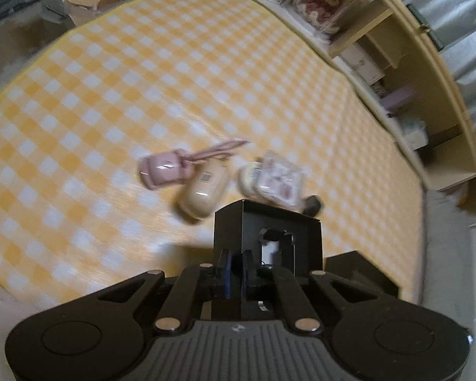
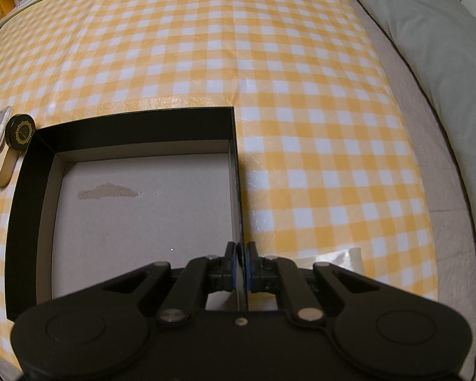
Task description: Organize rigid objects
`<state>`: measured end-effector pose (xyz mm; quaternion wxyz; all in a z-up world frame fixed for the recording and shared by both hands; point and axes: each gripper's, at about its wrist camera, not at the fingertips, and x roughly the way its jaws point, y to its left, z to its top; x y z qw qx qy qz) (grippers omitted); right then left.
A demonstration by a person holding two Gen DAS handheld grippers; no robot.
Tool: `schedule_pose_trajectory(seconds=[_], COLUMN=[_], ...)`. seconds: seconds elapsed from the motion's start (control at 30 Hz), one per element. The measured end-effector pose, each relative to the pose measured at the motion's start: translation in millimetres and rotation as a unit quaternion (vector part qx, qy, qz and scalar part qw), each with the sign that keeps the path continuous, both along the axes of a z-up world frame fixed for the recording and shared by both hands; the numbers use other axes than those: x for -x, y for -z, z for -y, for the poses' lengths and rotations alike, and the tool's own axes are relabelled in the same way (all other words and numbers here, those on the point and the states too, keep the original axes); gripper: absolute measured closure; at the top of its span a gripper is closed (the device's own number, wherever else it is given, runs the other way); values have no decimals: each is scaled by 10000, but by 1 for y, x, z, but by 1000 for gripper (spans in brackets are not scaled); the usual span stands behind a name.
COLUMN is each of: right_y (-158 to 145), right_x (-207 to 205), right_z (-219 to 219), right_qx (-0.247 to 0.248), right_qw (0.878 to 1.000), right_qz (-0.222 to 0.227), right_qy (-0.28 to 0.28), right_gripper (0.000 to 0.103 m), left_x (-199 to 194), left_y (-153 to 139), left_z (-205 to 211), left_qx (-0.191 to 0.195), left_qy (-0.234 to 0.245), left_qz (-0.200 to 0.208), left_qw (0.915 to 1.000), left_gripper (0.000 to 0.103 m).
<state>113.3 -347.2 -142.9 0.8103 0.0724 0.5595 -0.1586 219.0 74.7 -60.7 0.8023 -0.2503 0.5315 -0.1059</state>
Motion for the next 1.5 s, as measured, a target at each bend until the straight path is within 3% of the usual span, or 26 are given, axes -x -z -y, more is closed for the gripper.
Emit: schedule_pose_trajectory(seconds=[0.17,0.33,0.5,0.67,0.83,1.0,1.23,1.27,1.33,1.4,1.5], right_y=[-1,0,3,5,-6,-8,-8,-7,-7,-8,-4], right_x=[0,0,0,3,6,6,6,6,7,7,6], right_z=[1,1,1,13,17,15,17,17,17,15,18], right_qx=[8,-11,-14,-65,-213,-237,-254,-248,-229,-250,-287], right_qw=[10000,10000,10000,10000,9997,9997,9996,9996,9997,9996,9995], right_qz=[-4,3,25,38,85,103,98,98,90,96,61], right_qy=[-8,-3,-18,-7,-38,6,63,58,50,67,82], right_gripper=[97,97,97,98,99,99,100,100,100,100,100], left_x=[-1,-4,-3,0,1,2,5,4,3,5,10], left_y=[-6,-4,5,22,42,68,81,80,77,69,52], left_z=[44,117,201,261,294,313,324,324,324,322,318], left_qx=[243,144,-320,-892,-973,-687,-766,-777,-780,-806,-844], left_qy=[276,794,1417,1780,1890,1758,2003,2039,2164,2226,2433], left_qz=[66,147,329,410,336,132,409,428,474,593,815], left_qw=[9993,9966,9888,9791,9766,9819,9759,9750,9720,9698,9628], left_gripper=[97,97,97,96,96,98,98,94,69,50,35])
